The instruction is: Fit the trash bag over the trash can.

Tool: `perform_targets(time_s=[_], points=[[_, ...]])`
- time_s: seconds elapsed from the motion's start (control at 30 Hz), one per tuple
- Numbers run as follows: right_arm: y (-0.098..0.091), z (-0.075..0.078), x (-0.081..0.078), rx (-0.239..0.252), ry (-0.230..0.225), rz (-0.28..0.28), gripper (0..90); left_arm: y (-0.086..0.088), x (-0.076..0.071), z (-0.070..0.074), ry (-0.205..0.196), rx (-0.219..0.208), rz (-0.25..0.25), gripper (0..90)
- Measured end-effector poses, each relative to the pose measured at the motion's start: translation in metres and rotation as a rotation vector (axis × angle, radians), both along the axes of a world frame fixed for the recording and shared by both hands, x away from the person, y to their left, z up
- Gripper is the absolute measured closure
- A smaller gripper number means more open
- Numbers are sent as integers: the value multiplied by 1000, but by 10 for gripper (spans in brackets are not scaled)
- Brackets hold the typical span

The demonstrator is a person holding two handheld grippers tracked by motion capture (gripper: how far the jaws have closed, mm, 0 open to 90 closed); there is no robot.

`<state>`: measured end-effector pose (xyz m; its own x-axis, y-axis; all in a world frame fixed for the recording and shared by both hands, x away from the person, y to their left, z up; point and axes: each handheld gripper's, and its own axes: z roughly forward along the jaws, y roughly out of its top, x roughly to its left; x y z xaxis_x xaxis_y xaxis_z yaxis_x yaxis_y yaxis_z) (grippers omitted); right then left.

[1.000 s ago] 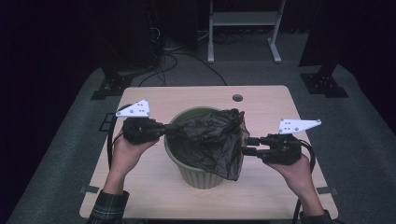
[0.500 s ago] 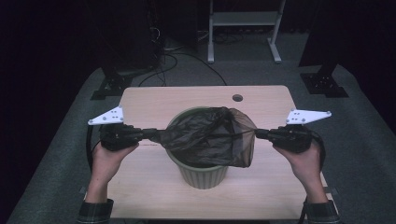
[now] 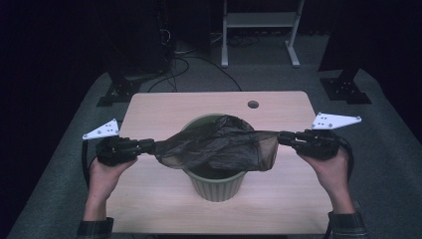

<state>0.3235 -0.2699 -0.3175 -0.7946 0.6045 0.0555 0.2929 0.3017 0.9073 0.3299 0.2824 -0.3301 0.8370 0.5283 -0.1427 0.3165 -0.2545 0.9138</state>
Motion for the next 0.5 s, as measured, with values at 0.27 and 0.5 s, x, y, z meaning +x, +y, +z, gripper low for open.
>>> perform_targets(time_s=[0.27,0.5], points=[[11,23,-3,39,-74,13,521,8,-7,29,-59,-25,19,459],[25,36,-1,54,-121,8,404,-8,-6,54,-110,-27,-12,385]])
